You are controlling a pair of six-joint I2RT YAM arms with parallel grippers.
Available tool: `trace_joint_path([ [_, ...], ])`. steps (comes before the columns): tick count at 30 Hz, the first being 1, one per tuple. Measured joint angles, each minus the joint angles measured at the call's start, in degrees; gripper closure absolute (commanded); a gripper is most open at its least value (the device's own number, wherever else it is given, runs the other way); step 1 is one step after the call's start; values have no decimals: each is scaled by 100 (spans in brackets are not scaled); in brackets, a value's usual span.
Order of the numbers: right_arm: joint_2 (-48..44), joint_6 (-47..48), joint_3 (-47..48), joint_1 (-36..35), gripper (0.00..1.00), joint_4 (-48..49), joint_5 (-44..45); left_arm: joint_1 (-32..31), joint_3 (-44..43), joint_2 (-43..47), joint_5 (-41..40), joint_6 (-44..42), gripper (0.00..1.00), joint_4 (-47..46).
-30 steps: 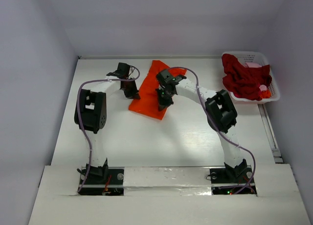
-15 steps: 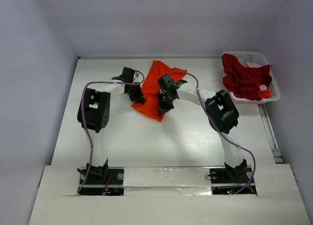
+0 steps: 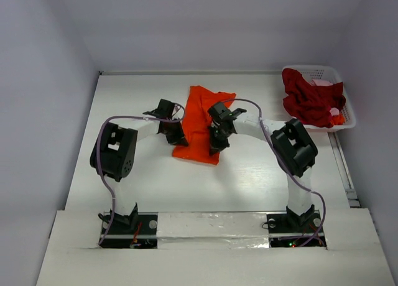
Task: Fold and stack the t-shirts
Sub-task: Fold the folded rectangular tshirt in 1/3 of the way
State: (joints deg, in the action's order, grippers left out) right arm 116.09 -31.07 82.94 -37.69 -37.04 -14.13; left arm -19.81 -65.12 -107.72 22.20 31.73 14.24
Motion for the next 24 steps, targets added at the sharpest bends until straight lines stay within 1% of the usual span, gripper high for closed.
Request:
trace_joint_path([
  [7,-461,-26,-522,-28,100,22,33,-463,715,577,-68,243,100,94],
  [12,-723,-79,-1051,-28,100,170,11,-732,1010,833,-96,396,100,208],
  [24,-1464,-251,-2179,-28,100,619,-90,-920,1458,1285,-192,619,100,437],
])
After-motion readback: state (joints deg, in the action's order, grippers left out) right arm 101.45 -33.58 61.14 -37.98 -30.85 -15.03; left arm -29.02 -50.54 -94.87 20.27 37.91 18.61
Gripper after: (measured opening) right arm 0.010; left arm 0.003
